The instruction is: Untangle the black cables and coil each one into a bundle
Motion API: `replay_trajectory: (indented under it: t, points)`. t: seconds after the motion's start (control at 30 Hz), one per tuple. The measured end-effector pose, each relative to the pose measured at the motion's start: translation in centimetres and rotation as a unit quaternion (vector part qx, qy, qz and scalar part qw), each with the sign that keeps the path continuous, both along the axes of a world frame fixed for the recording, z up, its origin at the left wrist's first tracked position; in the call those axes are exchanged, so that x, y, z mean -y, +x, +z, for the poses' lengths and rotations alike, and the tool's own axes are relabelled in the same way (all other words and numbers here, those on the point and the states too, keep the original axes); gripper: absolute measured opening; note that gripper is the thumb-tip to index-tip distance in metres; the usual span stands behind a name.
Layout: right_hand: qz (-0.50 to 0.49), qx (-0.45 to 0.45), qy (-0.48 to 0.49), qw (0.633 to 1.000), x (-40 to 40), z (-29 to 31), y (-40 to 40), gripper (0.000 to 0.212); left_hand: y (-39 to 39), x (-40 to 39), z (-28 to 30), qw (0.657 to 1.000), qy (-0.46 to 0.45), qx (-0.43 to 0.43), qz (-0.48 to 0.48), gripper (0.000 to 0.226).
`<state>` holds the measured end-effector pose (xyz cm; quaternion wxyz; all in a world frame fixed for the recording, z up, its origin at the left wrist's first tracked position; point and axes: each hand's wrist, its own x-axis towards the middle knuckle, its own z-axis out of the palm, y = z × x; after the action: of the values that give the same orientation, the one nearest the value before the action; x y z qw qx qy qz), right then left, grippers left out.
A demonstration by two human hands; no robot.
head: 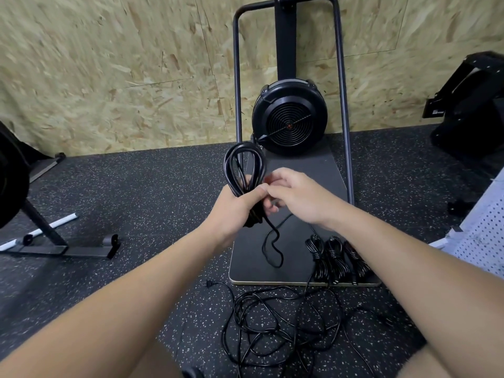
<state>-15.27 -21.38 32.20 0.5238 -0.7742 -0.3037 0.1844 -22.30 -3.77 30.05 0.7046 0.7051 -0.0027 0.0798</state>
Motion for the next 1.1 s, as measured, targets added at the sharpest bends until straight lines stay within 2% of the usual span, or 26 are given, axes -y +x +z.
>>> replay_trajectory:
  t: [0.1, 0.2, 0.23, 0.3, 0.37, 0.4, 0.5, 0.57, 0.63, 0.67, 0.73, 0.8, 0.9, 0.93, 1.03, 1.1]
  points:
    - [0.058, -0.088, -0.022, 0.994, 0.0, -1.6, 0.6, 0.062, 0.1, -0.2, 0.5, 0.998, -0.050, -0.002, 0.030, 0.014]
    - [0.106, -0.120, -0.109, 0.981, 0.2, -3.2, 0.4, 0.080, 0.4, -0.7, 0.8, 0.991, -0.128, -0.003, 0.047, 0.011]
    - [0.115, -0.111, -0.144, 0.977, 0.3, -3.6, 0.3, 0.077, 0.6, -0.9, 0.9, 0.988, -0.148, 0.000, 0.053, 0.011]
    - [0.113, -0.075, -0.186, 0.973, 0.5, -4.3, 0.4, 0.059, 0.9, -1.5, 1.1, 0.983, -0.174, 0.005, 0.065, 0.012]
    - [0.064, -0.068, -0.177, 0.980, 0.7, -4.0, 1.0, 0.036, 1.0, -2.0, 1.1, 0.981, -0.182, 0.010, 0.074, 0.013]
    - [0.034, -0.095, -0.151, 0.983, 0.9, -3.6, 1.4, 0.030, 0.9, -2.2, 1.1, 0.981, -0.178, 0.014, 0.080, 0.014]
    - [-0.028, -0.169, -0.065, 0.983, 1.5, -2.1, 2.3, 0.016, 1.0, -3.1, 0.8, 0.981, -0.131, 0.007, 0.146, 0.019]
    - [-0.042, -0.146, -0.066, 0.986, 1.4, -1.5, 2.2, 0.017, 1.1, -3.5, 0.5, 0.979, -0.087, -0.014, 0.186, 0.028]
    - [-0.025, -0.095, -0.078, 0.992, 1.1, -0.7, 1.5, 0.024, 1.1, -3.7, 0.2, 0.979, -0.006, -0.039, 0.199, 0.033]
    - [-0.007, -0.088, -0.057, 0.994, 0.9, -0.1, 1.1, 0.023, 1.0, -3.7, 0.1, 0.980, 0.030, -0.054, 0.192, 0.034]
    - [0.032, -0.138, 0.047, 0.989, 0.7, 1.4, 0.0, 0.010, 0.6, -3.6, 0.4, 0.983, 0.047, -0.096, 0.148, 0.040]
    - [0.055, -0.194, 0.139, 0.970, 0.8, 2.4, -0.6, 0.024, 0.3, -3.3, 0.7, 0.985, 0.004, -0.148, 0.086, 0.053]
    - [0.036, -0.170, 0.171, 0.970, 0.7, 2.1, -0.6, 0.024, 0.2, -3.2, 0.6, 0.982, -0.027, -0.184, -0.025, 0.072]
    - [0.017, -0.157, 0.166, 0.973, 0.6, 1.9, -0.6, 0.022, 0.2, -3.0, 0.4, 0.981, -0.019, -0.184, -0.060, 0.066]
    - [-0.035, -0.125, 0.141, 0.982, 0.1, 1.6, -1.0, 0.017, 0.0, -1.8, -0.4, 0.980, 0.045, -0.162, -0.110, 0.026]
    - [-0.057, -0.079, 0.114, 0.989, -0.3, 1.7, -1.5, 0.013, 0.1, -1.5, -1.0, 0.983, 0.074, -0.148, -0.084, 0.023]
